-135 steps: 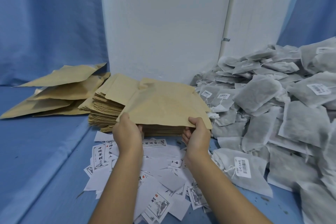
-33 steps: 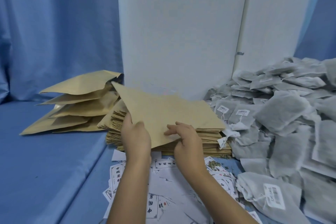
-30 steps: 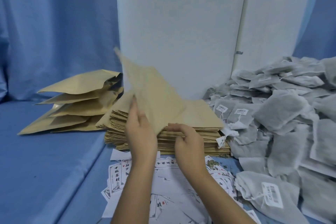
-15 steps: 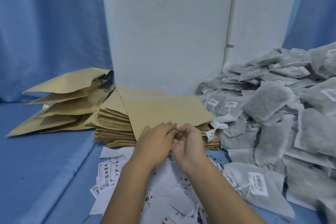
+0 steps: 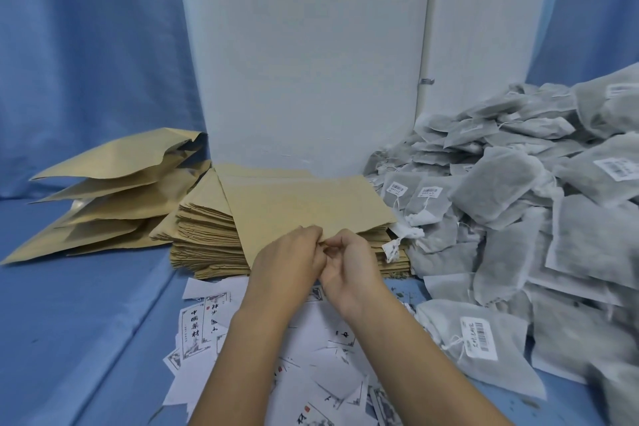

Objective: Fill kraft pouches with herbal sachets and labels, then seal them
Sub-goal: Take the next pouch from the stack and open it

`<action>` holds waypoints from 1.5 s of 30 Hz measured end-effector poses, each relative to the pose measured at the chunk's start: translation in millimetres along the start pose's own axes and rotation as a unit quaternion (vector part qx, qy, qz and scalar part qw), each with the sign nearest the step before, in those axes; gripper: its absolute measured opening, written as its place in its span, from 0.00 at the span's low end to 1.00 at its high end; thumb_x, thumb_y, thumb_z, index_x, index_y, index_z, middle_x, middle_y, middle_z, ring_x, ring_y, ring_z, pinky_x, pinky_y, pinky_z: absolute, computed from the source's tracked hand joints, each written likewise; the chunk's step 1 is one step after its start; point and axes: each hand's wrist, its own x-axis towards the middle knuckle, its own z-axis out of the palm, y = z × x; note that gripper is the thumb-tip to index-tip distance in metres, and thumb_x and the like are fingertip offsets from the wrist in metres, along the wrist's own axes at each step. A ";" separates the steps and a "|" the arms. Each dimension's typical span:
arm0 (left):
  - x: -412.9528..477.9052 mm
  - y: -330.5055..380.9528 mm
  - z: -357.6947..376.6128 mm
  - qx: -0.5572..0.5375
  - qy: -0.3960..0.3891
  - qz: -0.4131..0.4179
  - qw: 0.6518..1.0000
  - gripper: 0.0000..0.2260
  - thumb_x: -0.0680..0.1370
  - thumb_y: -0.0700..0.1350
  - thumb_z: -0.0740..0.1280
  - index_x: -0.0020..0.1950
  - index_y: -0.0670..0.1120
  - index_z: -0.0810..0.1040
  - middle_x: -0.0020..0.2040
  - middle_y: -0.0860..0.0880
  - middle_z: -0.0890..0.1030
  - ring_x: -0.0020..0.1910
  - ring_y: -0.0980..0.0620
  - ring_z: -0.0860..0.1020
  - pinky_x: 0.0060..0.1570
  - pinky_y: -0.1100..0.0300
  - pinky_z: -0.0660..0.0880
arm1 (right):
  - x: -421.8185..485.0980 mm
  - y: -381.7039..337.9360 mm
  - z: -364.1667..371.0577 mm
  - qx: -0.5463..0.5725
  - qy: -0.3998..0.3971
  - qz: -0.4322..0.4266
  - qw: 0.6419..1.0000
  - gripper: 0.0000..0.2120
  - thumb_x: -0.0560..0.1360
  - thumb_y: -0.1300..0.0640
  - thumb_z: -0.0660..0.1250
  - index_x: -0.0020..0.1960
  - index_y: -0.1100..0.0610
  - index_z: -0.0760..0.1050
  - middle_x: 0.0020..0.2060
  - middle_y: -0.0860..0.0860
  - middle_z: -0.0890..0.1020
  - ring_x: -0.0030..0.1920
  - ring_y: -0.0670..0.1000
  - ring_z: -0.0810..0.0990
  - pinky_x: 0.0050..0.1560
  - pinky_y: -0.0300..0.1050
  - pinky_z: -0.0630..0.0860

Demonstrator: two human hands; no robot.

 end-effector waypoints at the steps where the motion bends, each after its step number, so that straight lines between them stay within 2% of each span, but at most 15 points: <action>1: 0.3 1.2 0.6 0.001 0.011 -0.006 1.000 0.11 0.79 0.44 0.56 0.57 0.50 0.74 0.51 0.49 0.80 0.49 0.46 0.77 0.40 0.54 0.69 | -0.2 0.4 0.5 0.003 -0.003 -0.004 1.000 0.09 0.73 0.70 0.52 0.47 0.61 0.68 0.41 0.59 0.71 0.35 0.53 0.72 0.34 0.41 0.71; 6: 0.1 6.1 1.5 0.020 0.050 -0.005 0.999 0.12 0.82 0.46 0.54 0.58 0.53 0.75 0.48 0.49 0.81 0.48 0.45 0.78 0.38 0.55 0.67 | -0.8 -0.7 -1.1 -0.007 0.030 -0.046 0.998 0.10 0.74 0.73 0.55 0.41 0.61 0.69 0.36 0.56 0.71 0.31 0.50 0.72 0.28 0.37 0.74; 10: 0.2 10.5 0.6 0.057 0.059 0.021 0.996 0.11 0.81 0.44 0.55 0.58 0.53 0.74 0.47 0.50 0.80 0.47 0.48 0.75 0.36 0.58 0.62 | -0.1 -6.1 -4.5 -0.038 0.087 -0.068 0.993 0.14 0.73 0.74 0.57 0.35 0.59 0.66 0.23 0.50 0.62 0.19 0.45 0.60 0.21 0.35 0.68; 14: -1.5 11.9 0.0 0.028 0.077 0.005 0.997 0.12 0.81 0.45 0.55 0.62 0.54 0.72 0.48 0.50 0.82 0.48 0.47 0.78 0.37 0.57 0.63 | -1.4 -4.3 -6.6 -0.081 0.118 -0.089 0.986 0.14 0.72 0.75 0.57 0.34 0.60 0.66 0.23 0.51 0.63 0.19 0.45 0.62 0.23 0.35 0.70; 18: -1.2 11.2 -3.0 0.005 0.096 -0.011 0.995 0.13 0.81 0.46 0.55 0.62 0.56 0.73 0.50 0.50 0.83 0.50 0.47 0.79 0.38 0.57 0.65 | -2.0 -4.8 -5.7 -0.091 0.103 -0.108 0.985 0.15 0.73 0.73 0.58 0.31 0.60 0.66 0.16 0.46 0.66 0.17 0.43 0.65 0.21 0.34 0.68; 20: -2.0 10.8 -5.1 0.014 0.104 0.004 0.994 0.14 0.80 0.44 0.57 0.62 0.56 0.74 0.53 0.52 0.82 0.51 0.47 0.79 0.40 0.57 0.68 | -2.8 -6.7 -5.3 -0.069 0.084 -0.090 0.990 0.09 0.75 0.70 0.60 0.38 0.63 0.72 0.20 0.49 0.72 0.19 0.43 0.70 0.22 0.35 0.71; 22: -3.5 10.6 -7.0 -0.004 0.119 0.022 0.993 0.16 0.78 0.42 0.59 0.63 0.55 0.74 0.59 0.55 0.80 0.53 0.48 0.79 0.42 0.57 0.70 | -1.2 -6.4 -7.4 -0.052 0.090 -0.059 0.993 0.04 0.77 0.66 0.62 0.48 0.64 0.76 0.30 0.55 0.79 0.27 0.47 0.78 0.28 0.39 0.78; 26: -6.3 -1.9 -11.2 0.006 0.177 0.031 0.984 0.21 0.70 0.30 0.65 0.60 0.45 0.79 0.64 0.49 0.78 0.60 0.47 0.78 0.54 0.55 0.73 | 4.1 -11.2 -14.4 -0.010 0.121 -0.036 0.992 0.08 0.80 0.59 0.62 0.56 0.63 0.73 0.44 0.59 0.79 0.39 0.54 0.80 0.29 0.43 0.80; 29: -5.8 -24.3 -17.8 0.027 0.182 -0.031 0.983 0.24 0.70 0.27 0.65 0.63 0.43 0.78 0.68 0.46 0.74 0.69 0.47 0.70 0.66 0.55 0.63 | 6.3 -23.2 -22.4 0.005 0.147 -0.049 0.988 0.09 0.80 0.56 0.61 0.56 0.61 0.72 0.47 0.61 0.79 0.41 0.55 0.80 0.27 0.43 0.80; 32: -6.5 -31.5 -19.4 0.012 0.171 -0.072 0.983 0.24 0.72 0.29 0.63 0.66 0.44 0.75 0.71 0.47 0.70 0.72 0.48 0.65 0.68 0.56 0.59 | 7.9 -26.5 -29.1 -0.010 0.159 -0.047 0.986 0.11 0.79 0.53 0.63 0.57 0.58 0.73 0.53 0.58 0.80 0.43 0.53 0.80 0.29 0.42 0.79; 34: -7.9 -25.9 -16.9 -0.007 0.155 -0.085 0.984 0.23 0.74 0.30 0.60 0.68 0.45 0.73 0.71 0.48 0.70 0.71 0.49 0.66 0.65 0.56 0.63 | 7.4 -23.4 -29.0 -0.018 0.161 -0.054 0.985 0.10 0.79 0.52 0.63 0.57 0.57 0.74 0.51 0.55 0.81 0.44 0.52 0.81 0.31 0.43 0.80; 36: -8.7 -21.0 -15.2 -0.014 0.142 -0.109 0.984 0.21 0.76 0.32 0.59 0.68 0.45 0.72 0.68 0.48 0.73 0.66 0.48 0.72 0.57 0.54 0.69 | 6.9 -21.4 -28.2 -0.026 0.157 -0.073 0.985 0.06 0.80 0.55 0.63 0.53 0.56 0.75 0.47 0.54 0.82 0.44 0.51 0.82 0.32 0.42 0.81; 39: -5.2 -17.5 -15.1 -0.052 0.133 -0.136 0.981 0.18 0.78 0.36 0.59 0.67 0.43 0.73 0.63 0.45 0.77 0.58 0.43 0.75 0.49 0.54 0.71 | 4.9 -20.4 -24.3 -0.116 0.088 -0.129 0.981 0.05 0.76 0.63 0.66 0.52 0.58 0.74 0.47 0.53 0.82 0.49 0.50 0.82 0.43 0.41 0.82; 42: -1.7 -5.8 -11.7 -0.175 0.108 -0.131 0.970 0.11 0.80 0.43 0.60 0.57 0.44 0.79 0.51 0.44 0.81 0.50 0.43 0.77 0.41 0.58 0.68 | -0.7 -14.2 -12.7 -0.344 0.006 -0.180 0.922 0.10 0.73 0.63 0.69 0.51 0.55 0.73 0.45 0.49 0.81 0.49 0.47 0.81 0.55 0.43 0.78; 45: -1.2 9.4 -9.9 -0.322 0.088 -0.156 0.929 0.16 0.80 0.50 0.60 0.36 0.45 0.76 0.34 0.47 0.78 0.38 0.44 0.75 0.31 0.63 0.65 | -7.0 -10.2 -4.1 -0.472 -0.064 -0.246 0.844 0.17 0.74 0.66 0.63 0.61 0.54 0.73 0.45 0.47 0.82 0.45 0.45 0.79 0.50 0.41 0.75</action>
